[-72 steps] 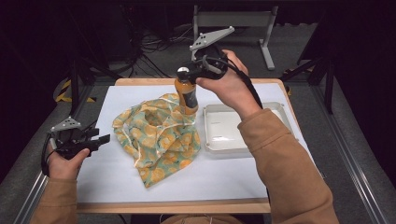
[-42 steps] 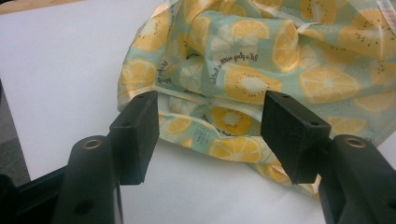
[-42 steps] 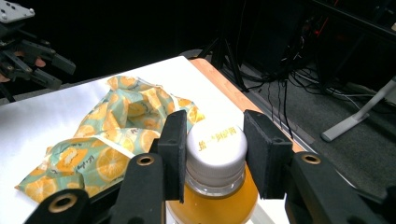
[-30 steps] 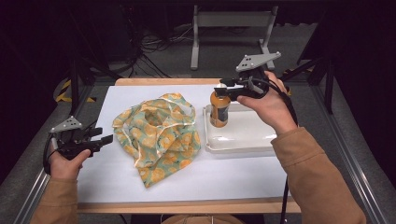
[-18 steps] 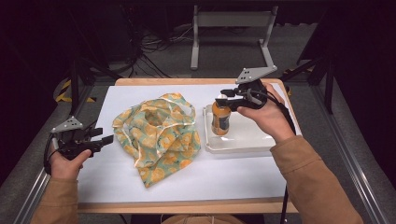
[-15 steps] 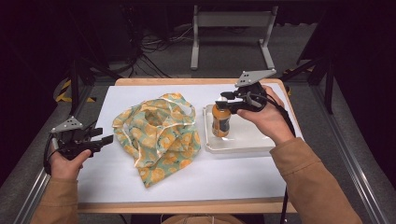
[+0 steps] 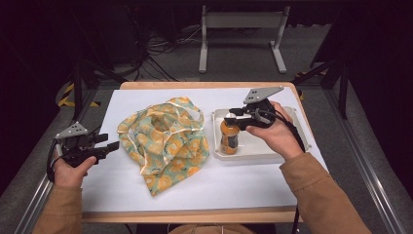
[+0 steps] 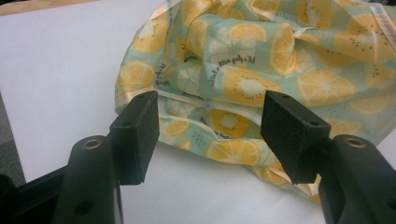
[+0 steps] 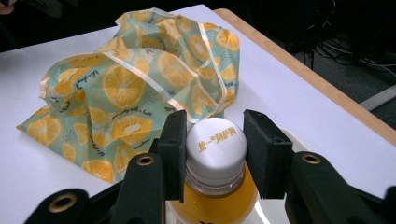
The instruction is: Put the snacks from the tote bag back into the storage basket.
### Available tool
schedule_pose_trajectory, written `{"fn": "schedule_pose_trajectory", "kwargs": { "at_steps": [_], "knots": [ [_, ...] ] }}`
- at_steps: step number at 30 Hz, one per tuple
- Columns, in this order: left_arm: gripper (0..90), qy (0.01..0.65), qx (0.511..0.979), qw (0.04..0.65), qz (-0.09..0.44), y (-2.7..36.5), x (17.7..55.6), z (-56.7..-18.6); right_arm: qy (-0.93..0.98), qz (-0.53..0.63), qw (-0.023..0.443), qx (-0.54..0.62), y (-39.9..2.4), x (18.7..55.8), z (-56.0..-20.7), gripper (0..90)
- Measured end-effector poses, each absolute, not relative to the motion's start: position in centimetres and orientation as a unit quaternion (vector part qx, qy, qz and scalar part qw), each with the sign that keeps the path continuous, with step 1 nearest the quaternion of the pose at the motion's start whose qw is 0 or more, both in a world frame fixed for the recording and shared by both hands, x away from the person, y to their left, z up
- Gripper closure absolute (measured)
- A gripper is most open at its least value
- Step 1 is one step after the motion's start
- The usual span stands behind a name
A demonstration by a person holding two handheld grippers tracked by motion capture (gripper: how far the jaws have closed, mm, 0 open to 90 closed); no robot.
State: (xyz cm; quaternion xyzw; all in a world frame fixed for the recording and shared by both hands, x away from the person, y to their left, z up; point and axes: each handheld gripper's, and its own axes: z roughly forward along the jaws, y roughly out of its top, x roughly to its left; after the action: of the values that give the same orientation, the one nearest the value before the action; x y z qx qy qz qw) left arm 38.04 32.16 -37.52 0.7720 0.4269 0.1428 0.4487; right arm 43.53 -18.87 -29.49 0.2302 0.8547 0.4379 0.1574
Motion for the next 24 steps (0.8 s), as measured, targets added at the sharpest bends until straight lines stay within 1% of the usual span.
{"fn": "schedule_pose_trajectory", "kwargs": {
  "at_steps": [7,18,19,21,22,23,24],
  "knots": [
    [37.7,0.428,0.771,0.449,0.142,32.12,38.01,-37.51,0.859,0.431,0.154,0.231,-18.74,43.43,-30.26,61.4],
    [37.4,0.425,0.773,0.448,0.142,31.96,37.97,-37.47,0.858,0.436,0.153,0.225,-18.71,43.26,-30.53,60.4],
    [37.4,0.426,0.773,0.449,0.142,31.93,37.93,-37.47,0.857,0.437,0.155,0.225,-18.73,43.26,-30.50,57.6],
    [37.4,0.423,0.775,0.447,0.144,31.90,37.90,-37.48,0.852,0.446,0.154,0.227,-18.81,43.17,-30.33,54.8],
    [37.4,0.423,0.776,0.446,0.144,31.85,37.89,-37.49,0.849,0.451,0.156,0.225,-18.83,43.06,-30.11,49.8],
    [37.4,0.423,0.776,0.446,0.144,31.85,37.89,-37.49,0.849,0.451,0.156,0.225,-18.83,43.06,-30.11,49.8],
    [37.4,0.422,0.775,0.447,0.144,31.78,37.89,-37.50,0.847,0.454,0.160,0.225,-18.85,42.98,-29.95,45.6]
  ]
}}
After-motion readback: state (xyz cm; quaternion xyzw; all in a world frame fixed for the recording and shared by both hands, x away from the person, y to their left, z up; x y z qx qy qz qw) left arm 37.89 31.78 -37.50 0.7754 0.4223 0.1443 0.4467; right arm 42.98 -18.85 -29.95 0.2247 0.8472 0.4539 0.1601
